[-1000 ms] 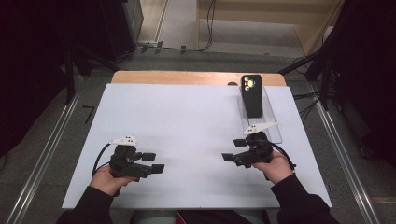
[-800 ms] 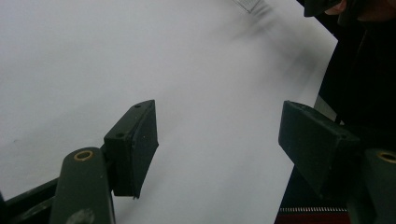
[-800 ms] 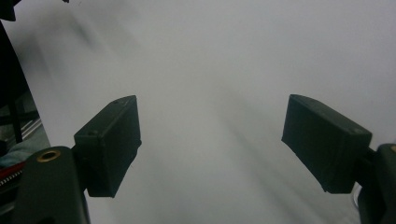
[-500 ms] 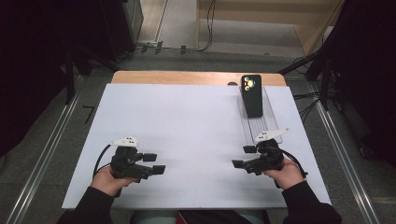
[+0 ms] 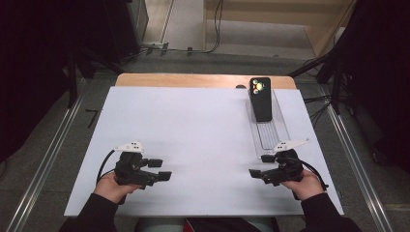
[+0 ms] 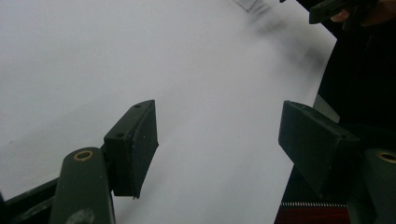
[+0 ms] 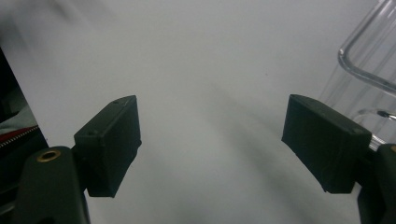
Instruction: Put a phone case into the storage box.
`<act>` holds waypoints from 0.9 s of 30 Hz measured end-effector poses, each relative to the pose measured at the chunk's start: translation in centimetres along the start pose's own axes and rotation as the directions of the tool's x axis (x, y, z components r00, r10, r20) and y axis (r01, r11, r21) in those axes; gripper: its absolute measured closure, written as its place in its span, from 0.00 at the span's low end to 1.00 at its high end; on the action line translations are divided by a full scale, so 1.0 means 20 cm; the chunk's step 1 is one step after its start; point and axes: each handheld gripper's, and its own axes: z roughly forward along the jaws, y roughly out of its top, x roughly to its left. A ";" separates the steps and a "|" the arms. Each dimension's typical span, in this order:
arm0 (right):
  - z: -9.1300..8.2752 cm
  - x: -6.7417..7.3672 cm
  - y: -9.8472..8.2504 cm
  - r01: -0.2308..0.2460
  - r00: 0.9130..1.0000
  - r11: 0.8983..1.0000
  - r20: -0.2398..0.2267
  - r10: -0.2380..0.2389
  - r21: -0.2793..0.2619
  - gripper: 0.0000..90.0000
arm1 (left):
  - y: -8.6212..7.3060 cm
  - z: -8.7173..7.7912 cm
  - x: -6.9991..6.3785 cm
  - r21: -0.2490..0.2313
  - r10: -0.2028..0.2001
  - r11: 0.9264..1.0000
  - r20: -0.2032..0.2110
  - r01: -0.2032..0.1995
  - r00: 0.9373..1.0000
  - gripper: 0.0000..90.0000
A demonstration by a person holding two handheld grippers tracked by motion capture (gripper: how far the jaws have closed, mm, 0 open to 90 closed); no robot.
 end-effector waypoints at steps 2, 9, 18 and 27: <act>-0.01 -0.01 -0.01 -0.001 1.000 1.000 0.012 0.001 0.005 0.20 | 0.00 0.00 0.00 0.000 -0.001 1.000 0.001 0.001 1.000 0.32; -0.01 -0.05 -0.03 -0.022 0.999 1.000 0.024 0.022 -0.002 0.20 | 0.00 0.02 0.01 0.013 0.004 1.000 0.006 -0.004 1.000 0.32; 0.00 -0.05 -0.03 -0.015 0.999 1.000 0.033 0.015 0.006 0.20 | 0.00 0.02 0.02 0.015 -0.002 1.000 0.006 0.002 1.000 0.32; 0.01 -0.05 -0.03 -0.006 0.999 1.000 0.032 0.005 0.007 0.20 | 0.00 0.02 0.02 0.016 -0.004 1.000 0.008 0.004 1.000 0.32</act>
